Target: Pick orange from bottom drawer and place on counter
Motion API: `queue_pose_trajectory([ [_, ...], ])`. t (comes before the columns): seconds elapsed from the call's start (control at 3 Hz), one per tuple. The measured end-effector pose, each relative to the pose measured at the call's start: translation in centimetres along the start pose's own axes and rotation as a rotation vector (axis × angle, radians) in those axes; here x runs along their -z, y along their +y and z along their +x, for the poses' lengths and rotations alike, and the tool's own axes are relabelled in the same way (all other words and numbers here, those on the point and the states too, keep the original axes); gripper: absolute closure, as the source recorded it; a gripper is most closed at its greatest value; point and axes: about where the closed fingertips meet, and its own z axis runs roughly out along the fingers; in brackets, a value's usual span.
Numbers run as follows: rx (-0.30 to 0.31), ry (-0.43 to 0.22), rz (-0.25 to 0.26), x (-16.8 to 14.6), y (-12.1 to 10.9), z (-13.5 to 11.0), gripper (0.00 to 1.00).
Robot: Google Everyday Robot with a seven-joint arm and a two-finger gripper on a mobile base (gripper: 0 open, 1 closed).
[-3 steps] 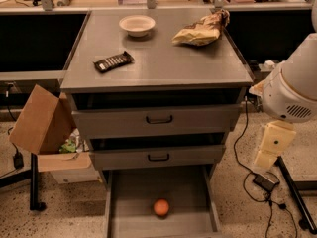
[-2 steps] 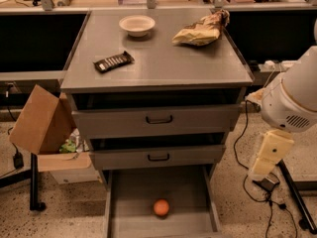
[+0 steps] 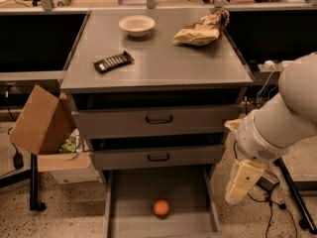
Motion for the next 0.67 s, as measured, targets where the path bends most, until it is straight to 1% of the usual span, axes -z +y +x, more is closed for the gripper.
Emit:
queue_pose_trajectory([
  [0.33, -0.006, -0.083, -0.047, -5.7, -0.2, 0.3, 0.00],
  [0.67, -0.003, -0.094, -0.042, -7.0, -0.7, 0.5, 0.00],
])
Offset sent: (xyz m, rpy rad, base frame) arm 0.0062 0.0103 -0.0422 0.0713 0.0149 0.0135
